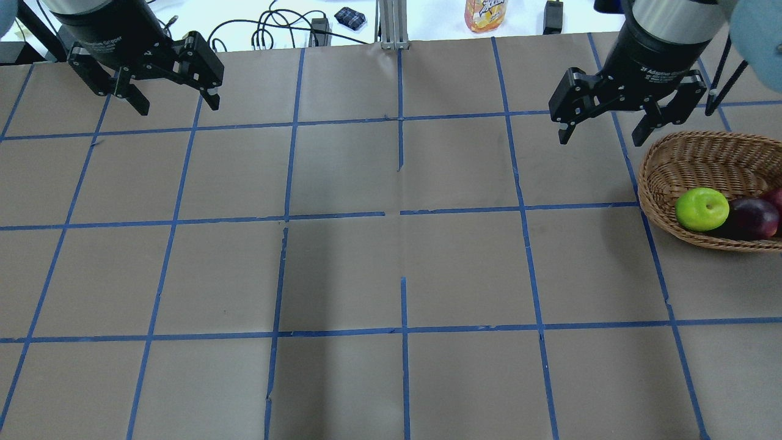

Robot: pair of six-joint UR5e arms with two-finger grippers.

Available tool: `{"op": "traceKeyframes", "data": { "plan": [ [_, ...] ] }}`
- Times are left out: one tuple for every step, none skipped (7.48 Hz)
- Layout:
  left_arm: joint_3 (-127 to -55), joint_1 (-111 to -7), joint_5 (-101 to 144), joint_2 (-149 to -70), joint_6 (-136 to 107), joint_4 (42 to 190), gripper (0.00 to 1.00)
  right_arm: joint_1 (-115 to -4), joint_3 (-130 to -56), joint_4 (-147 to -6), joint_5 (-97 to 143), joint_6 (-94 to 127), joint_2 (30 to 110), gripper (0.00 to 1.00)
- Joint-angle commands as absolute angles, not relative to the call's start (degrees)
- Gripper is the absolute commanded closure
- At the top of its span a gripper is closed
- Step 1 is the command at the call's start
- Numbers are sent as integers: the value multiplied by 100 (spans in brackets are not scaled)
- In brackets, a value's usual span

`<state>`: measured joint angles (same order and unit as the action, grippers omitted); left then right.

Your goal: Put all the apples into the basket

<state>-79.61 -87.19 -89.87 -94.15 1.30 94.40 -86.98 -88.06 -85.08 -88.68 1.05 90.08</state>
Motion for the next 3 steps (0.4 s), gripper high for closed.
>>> {"op": "traceKeyframes", "data": {
  "plan": [
    [-7963, -8719, -8983, -9430, 132, 9439, 0, -8701, -8798, -8508, -8877, 105, 9009, 0],
    [-7963, -8719, -8982, -9413, 132, 9448, 0, -8701, -8807, -8508, -8860, 105, 9009, 0],
    [-7963, -8719, -8982, -9413, 132, 9440, 0, -8701, -8807, -8508, -8859, 105, 9009, 0]
  ]
}}
